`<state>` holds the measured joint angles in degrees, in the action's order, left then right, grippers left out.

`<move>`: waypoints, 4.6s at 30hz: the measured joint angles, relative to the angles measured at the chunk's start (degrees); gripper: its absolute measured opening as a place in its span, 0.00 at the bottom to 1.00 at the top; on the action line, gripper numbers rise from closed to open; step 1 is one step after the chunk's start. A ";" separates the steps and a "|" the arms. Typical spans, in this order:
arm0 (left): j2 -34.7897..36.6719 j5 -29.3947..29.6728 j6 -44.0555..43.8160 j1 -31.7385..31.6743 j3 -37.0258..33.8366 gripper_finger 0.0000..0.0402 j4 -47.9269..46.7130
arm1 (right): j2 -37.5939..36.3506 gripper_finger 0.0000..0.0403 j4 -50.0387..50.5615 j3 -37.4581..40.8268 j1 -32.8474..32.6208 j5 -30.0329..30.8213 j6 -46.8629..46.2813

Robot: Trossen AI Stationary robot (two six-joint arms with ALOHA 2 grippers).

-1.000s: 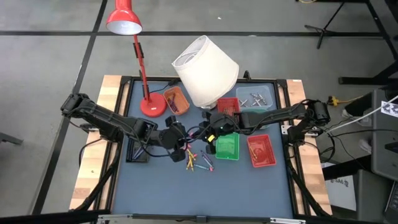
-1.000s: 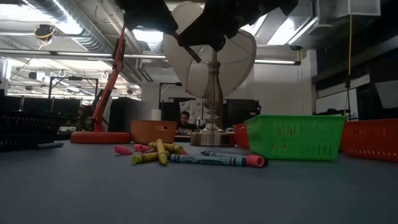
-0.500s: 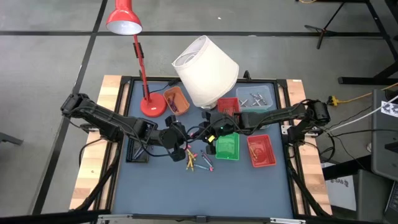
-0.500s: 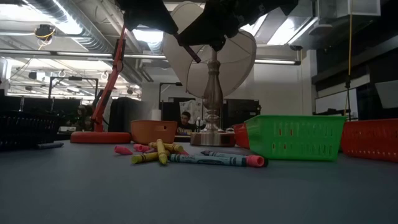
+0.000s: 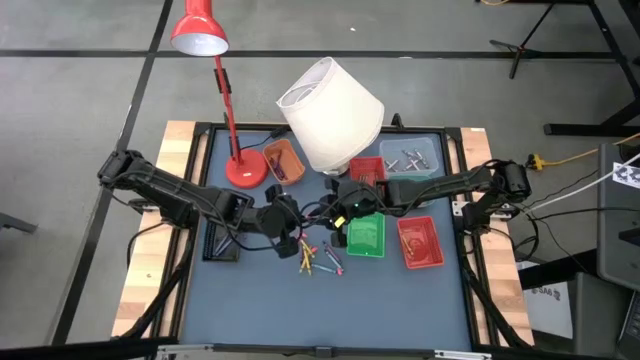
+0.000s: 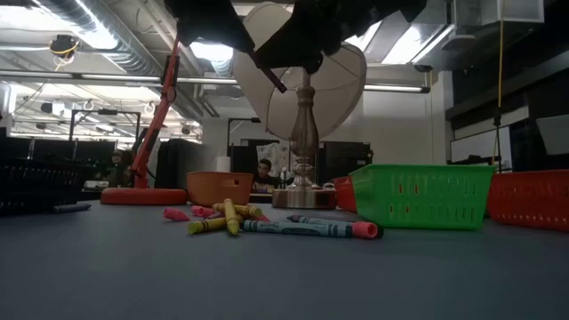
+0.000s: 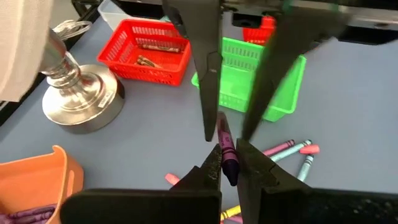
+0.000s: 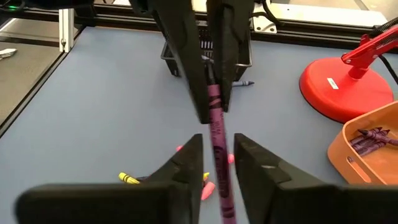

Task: Sort crayons
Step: Put the violet crayon into the orange bin, then put the yellow crayon into the bottom dark orange bin

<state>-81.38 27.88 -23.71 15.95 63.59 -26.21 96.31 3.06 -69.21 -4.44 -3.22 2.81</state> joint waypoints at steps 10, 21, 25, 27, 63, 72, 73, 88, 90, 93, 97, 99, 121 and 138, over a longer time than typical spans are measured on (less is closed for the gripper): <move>0.00 0.23 -0.11 -5.11 0.00 0.01 -5.75 | -0.04 0.30 8.66 -1.76 -0.01 -0.17 -3.02; 0.00 9.17 4.80 -16.22 0.00 0.01 -13.32 | -0.04 0.30 16.99 -1.26 -0.05 -0.46 -10.60; 0.00 10.58 7.14 -21.13 0.00 0.03 -13.82 | -0.04 0.30 16.86 -1.16 -0.54 -0.42 -11.50; 0.00 10.56 7.78 -23.40 0.00 0.05 -13.86 | -0.04 0.30 16.59 -1.16 -0.98 -0.45 -11.52; 0.00 -19.26 3.29 -11.05 0.00 0.12 -12.07 | -0.04 0.30 20.09 -1.07 -10.19 1.29 -11.31; -1.36 -19.06 1.36 -0.44 0.00 0.27 -3.41 | -0.04 0.30 22.58 -1.07 -11.05 0.96 -11.71; -2.09 -19.04 1.36 0.50 0.00 0.30 -2.31 | -0.04 0.30 22.58 -1.07 -11.00 0.83 -11.80; -16.92 -19.04 -8.17 8.28 0.00 0.35 3.36 | -0.02 0.30 23.58 -1.07 -10.98 0.64 -13.48; -18.65 -18.44 -10.01 8.66 0.00 0.35 3.62 | -0.02 0.30 23.58 -1.07 -10.98 0.63 -13.49; -21.17 -16.86 -12.95 9.06 0.00 0.35 3.75 | -0.02 0.30 23.57 -1.07 -10.98 0.66 -13.49; -23.88 -16.41 -18.01 9.02 0.00 0.35 3.99 | -0.02 0.30 23.57 -1.07 -10.98 0.63 -13.47; -24.92 -16.39 -20.74 8.98 0.00 0.35 3.98 | -0.02 0.30 23.57 -1.07 -10.98 0.66 -13.47; -29.05 -12.52 -30.37 8.82 0.13 0.32 5.76 | -0.02 0.30 23.66 -1.07 -10.98 1.57 -13.00; -29.09 -12.19 -30.16 8.65 0.08 0.02 4.63 | -0.02 0.30 23.68 -1.09 -10.98 1.55 -12.99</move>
<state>-110.48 15.69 -53.87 24.60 63.67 -21.58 96.29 26.74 -70.30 -15.42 -1.67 -10.19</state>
